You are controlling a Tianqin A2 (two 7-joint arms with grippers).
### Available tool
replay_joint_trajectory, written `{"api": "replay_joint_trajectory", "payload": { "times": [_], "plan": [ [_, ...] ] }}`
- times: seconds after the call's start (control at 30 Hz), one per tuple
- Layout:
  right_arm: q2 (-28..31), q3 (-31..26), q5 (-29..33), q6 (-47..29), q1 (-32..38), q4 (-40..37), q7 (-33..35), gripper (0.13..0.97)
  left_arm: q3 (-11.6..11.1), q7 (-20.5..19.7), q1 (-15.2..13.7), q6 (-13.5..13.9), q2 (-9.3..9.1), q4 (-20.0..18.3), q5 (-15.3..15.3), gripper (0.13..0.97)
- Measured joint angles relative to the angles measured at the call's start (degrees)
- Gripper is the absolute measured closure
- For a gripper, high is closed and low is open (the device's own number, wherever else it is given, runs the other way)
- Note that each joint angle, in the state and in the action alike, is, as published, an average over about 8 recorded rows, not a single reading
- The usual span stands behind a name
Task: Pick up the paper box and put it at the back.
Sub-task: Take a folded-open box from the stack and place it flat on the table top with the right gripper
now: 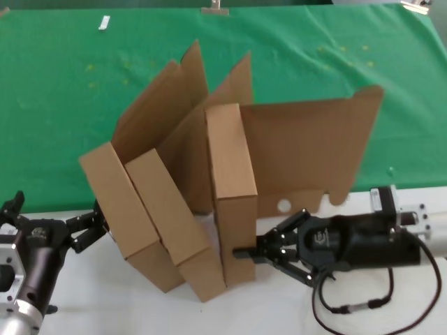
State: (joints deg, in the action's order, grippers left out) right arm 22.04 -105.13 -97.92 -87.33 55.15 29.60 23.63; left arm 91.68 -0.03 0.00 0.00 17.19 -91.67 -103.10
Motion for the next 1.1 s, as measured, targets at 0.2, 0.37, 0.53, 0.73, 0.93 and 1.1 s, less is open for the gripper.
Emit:
{"api": "replay_joint_trajectory", "payload": {
  "times": [0.2,0.37,0.53,0.73,0.93,1.1],
  "plan": [
    [4.9,1.0,-2.0,4.0,-7.6,15.8,-7.5,0.941,0.0,0.0,0.0,0.0,0.00,0.0,0.0,0.154],
    [10.4,2.4,-3.4,8.0,-12.7,28.5,-14.2,0.941,0.0,0.0,0.0,0.0,0.00,0.0,0.0,0.134],
    [15.9,4.3,-4.2,12.5,-15.9,38.8,-19.7,0.941,0.0,0.0,0.0,0.0,0.00,0.0,0.0,0.133],
    [20.4,5.4,-2.1,18.9,-14.9,44.1,-22.4,0.941,0.0,0.0,0.0,0.0,0.00,0.0,0.0,0.132],
    [23.0,3.1,5.2,25.1,-8.5,43.0,-23.5,0.941,0.0,0.0,0.0,0.0,0.00,0.0,0.0,0.132],
    [21.5,-2.6,15.9,29.6,-0.2,35.6,-22.0,0.941,0.0,0.0,0.0,0.0,0.00,0.0,0.0,0.132]
  ]
}}
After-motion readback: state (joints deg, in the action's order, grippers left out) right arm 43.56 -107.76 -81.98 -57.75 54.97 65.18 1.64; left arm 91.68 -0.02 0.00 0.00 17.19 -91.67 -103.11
